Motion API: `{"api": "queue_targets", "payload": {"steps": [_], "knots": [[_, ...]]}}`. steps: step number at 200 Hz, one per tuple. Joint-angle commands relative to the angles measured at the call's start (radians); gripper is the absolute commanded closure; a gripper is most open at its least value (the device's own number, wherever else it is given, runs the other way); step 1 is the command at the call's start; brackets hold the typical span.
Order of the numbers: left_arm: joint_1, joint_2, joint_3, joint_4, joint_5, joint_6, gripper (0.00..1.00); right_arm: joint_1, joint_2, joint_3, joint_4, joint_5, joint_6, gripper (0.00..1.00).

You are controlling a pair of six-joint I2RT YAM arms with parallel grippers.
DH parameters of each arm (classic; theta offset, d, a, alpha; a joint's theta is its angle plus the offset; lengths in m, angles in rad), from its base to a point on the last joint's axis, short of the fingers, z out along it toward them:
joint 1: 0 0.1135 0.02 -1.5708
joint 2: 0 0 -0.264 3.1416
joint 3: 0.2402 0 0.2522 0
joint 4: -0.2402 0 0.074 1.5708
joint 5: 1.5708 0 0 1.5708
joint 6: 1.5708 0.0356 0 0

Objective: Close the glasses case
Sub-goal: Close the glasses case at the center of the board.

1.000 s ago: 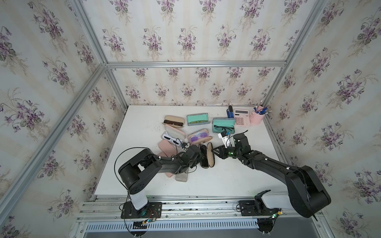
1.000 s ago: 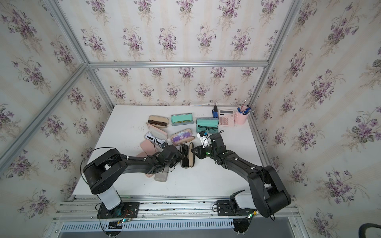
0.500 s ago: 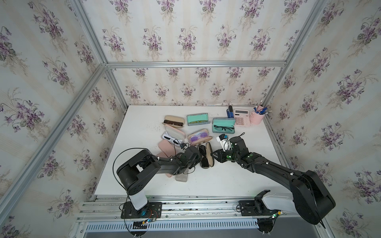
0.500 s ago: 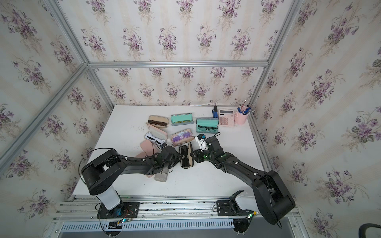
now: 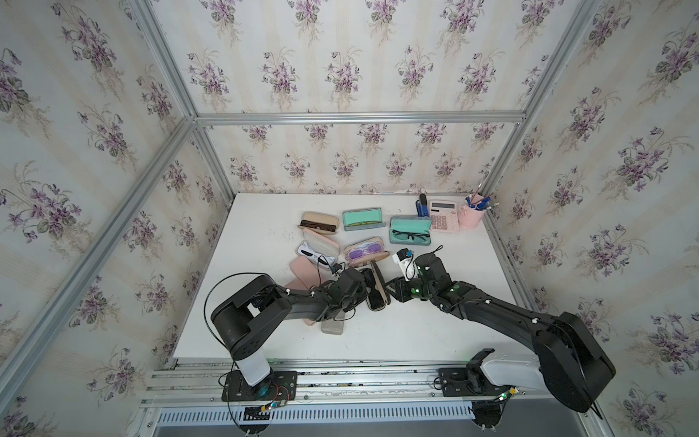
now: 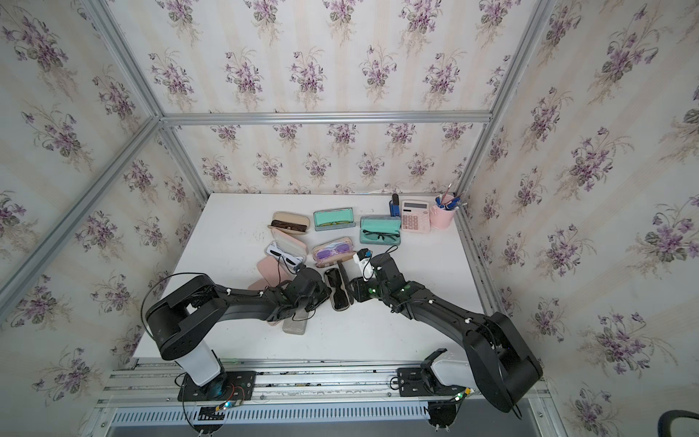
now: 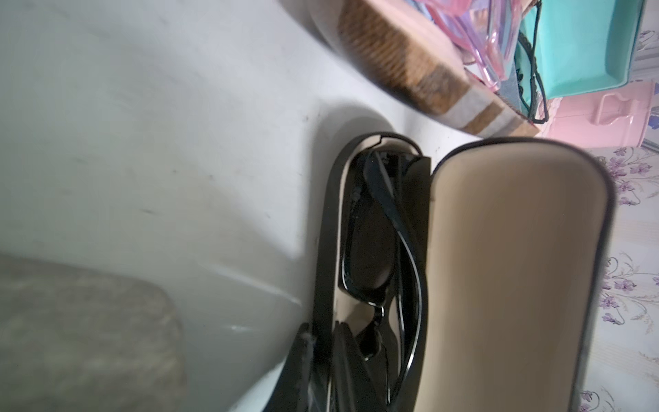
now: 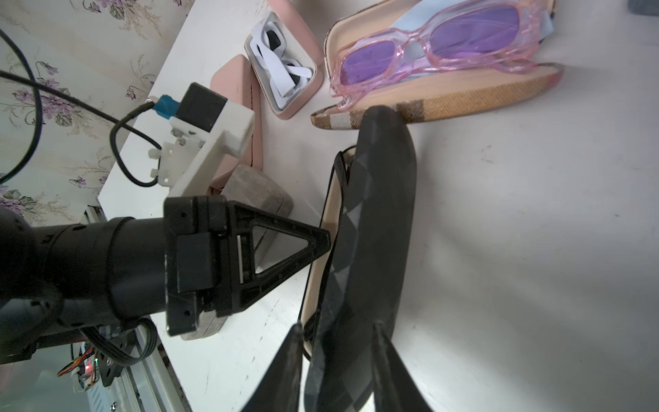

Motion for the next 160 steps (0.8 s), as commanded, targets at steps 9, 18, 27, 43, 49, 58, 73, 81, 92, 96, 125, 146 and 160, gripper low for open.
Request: {"api": "queue_targets", "payload": {"steps": [9, 18, 27, 43, 49, 58, 73, 81, 92, 96, 125, 146, 160], "knots": [[0.004, 0.025, -0.023, -0.242, 0.0, 0.031, 0.86, 0.029, 0.015, 0.018, -0.006, 0.025, 0.009, 0.67], [0.003, 0.027, -0.024, -0.24, 0.001, 0.032, 0.86, 0.047, 0.014, 0.019, -0.002, 0.026, 0.011, 0.67], [0.004, 0.029, -0.025, -0.237, 0.003, 0.032, 0.86, 0.062, 0.009, 0.015, 0.006, 0.033, 0.019, 0.67], [0.003, 0.038, -0.026, -0.228, 0.006, 0.032, 0.87, 0.066, 0.001, 0.002, 0.01, 0.072, 0.037, 0.68], [0.004, 0.041, -0.025, -0.225, 0.01, 0.032, 0.88, 0.066, -0.003, -0.006, 0.02, 0.077, 0.042, 0.69], [0.004, 0.05, -0.025, -0.22, 0.013, 0.032, 0.89, 0.066, -0.003, -0.016, 0.038, 0.069, 0.051, 0.7], [0.004, 0.055, -0.027, -0.212, 0.017, 0.03, 0.89, 0.066, 0.005, -0.024, 0.056, 0.066, 0.066, 0.72], [0.004, 0.054, -0.029, -0.208, 0.017, 0.029, 0.89, 0.066, 0.01, -0.025, 0.06, 0.067, 0.07, 0.73], [0.004, 0.053, -0.03, -0.205, 0.017, 0.03, 0.89, 0.069, 0.016, -0.028, 0.067, 0.065, 0.076, 0.75], [0.004, 0.053, -0.03, -0.206, 0.017, 0.029, 0.89, 0.07, 0.018, -0.029, 0.069, 0.065, 0.076, 0.76], [0.004, 0.051, -0.028, -0.204, 0.02, 0.032, 0.9, 0.081, 0.03, -0.024, 0.074, 0.075, 0.073, 0.79], [0.003, 0.054, -0.028, -0.202, 0.023, 0.033, 0.91, 0.094, 0.047, -0.022, 0.072, 0.081, 0.07, 0.81], [0.003, 0.055, -0.028, -0.202, 0.023, 0.035, 0.9, 0.103, 0.055, -0.024, 0.076, 0.09, 0.072, 0.81]]}}
